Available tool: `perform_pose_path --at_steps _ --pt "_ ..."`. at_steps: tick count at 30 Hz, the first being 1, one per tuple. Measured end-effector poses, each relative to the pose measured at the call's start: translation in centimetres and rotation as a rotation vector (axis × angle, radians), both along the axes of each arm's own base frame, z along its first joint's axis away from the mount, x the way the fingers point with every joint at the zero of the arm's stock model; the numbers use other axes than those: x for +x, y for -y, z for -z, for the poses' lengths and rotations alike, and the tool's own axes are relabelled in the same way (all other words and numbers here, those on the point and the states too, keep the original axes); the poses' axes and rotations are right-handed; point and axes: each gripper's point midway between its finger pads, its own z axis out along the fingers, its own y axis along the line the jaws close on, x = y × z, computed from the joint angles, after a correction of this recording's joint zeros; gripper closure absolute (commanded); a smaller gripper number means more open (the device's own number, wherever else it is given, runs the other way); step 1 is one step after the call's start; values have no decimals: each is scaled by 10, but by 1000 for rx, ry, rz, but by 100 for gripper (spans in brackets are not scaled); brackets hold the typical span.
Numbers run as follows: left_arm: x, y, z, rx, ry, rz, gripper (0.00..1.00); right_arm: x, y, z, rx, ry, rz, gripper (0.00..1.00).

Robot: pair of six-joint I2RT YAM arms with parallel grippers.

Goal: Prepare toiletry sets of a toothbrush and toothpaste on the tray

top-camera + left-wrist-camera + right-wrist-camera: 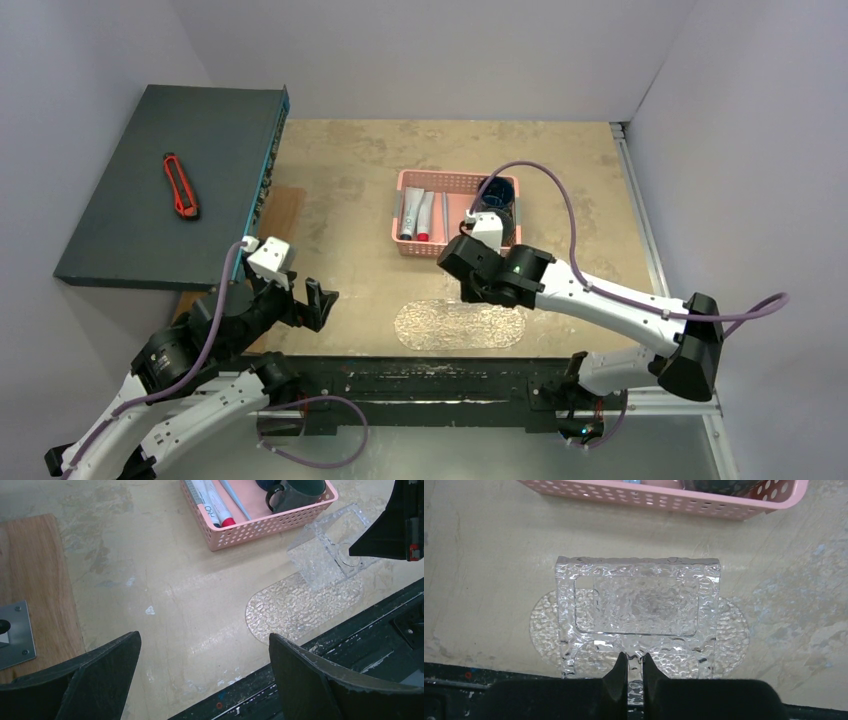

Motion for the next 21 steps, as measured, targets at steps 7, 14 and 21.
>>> perform_pose_path --at_steps 7,14,21 --pt "0 0 0 1 -1 0 1 -21 -11 7 22 -27 -9 100" --pt "0 0 0 1 0 -1 1 -38 -8 28 11 -76 8 100" --pt "0 0 0 1 0 -2 1 -48 -4 44 4 -109 28 100"
